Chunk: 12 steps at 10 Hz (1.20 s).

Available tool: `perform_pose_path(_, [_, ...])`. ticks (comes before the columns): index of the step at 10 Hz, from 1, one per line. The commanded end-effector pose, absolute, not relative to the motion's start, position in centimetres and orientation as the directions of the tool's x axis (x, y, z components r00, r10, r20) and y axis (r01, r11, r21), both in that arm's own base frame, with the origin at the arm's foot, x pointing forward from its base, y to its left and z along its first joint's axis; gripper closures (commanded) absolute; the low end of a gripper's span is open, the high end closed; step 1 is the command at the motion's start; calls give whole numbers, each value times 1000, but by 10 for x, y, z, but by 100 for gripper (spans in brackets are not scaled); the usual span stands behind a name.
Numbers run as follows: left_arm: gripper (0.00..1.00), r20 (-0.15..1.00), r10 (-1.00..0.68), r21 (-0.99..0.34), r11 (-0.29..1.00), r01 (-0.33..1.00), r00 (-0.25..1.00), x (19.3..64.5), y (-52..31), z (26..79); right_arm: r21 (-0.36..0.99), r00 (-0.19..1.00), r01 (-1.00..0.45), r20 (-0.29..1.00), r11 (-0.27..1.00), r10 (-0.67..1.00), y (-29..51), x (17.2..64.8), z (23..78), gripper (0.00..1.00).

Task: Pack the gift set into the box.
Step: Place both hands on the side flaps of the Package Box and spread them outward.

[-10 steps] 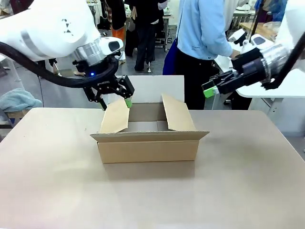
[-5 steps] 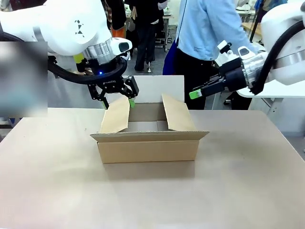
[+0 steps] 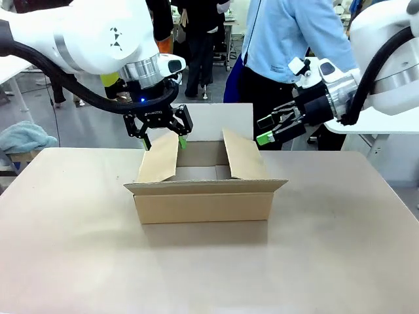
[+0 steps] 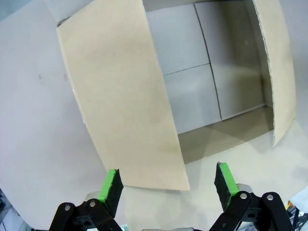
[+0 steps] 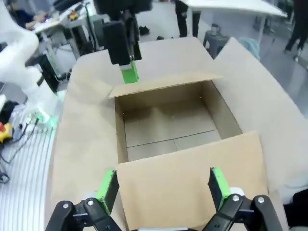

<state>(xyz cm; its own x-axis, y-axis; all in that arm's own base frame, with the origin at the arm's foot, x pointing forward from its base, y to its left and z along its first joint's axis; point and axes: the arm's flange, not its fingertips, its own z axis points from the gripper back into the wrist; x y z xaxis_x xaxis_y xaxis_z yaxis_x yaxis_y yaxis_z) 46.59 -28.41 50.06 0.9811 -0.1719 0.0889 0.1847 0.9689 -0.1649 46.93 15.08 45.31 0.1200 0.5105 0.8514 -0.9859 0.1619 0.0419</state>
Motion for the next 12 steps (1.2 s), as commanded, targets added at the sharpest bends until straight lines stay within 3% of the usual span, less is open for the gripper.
perform_pose_path(1, [0,84,-151,-153,975,163,985,466,-285,506,110,200,-973,846,205,495,146,471,451,0])
perform_pose_path(5, [0,130,-62,-47,997,68,990,486,-303,494,110,200,-973,846,205,495,146,471,451,0])
perform_pose_path(9, [0,158,-85,84,994,72,984,512,-323,451,110,200,-973,846,205,495,146,471,451,0])
perform_pose_path(12, [0,199,-61,199,980,20,978,512,-320,447,110,200,-973,846,205,495,146,471,451,0])
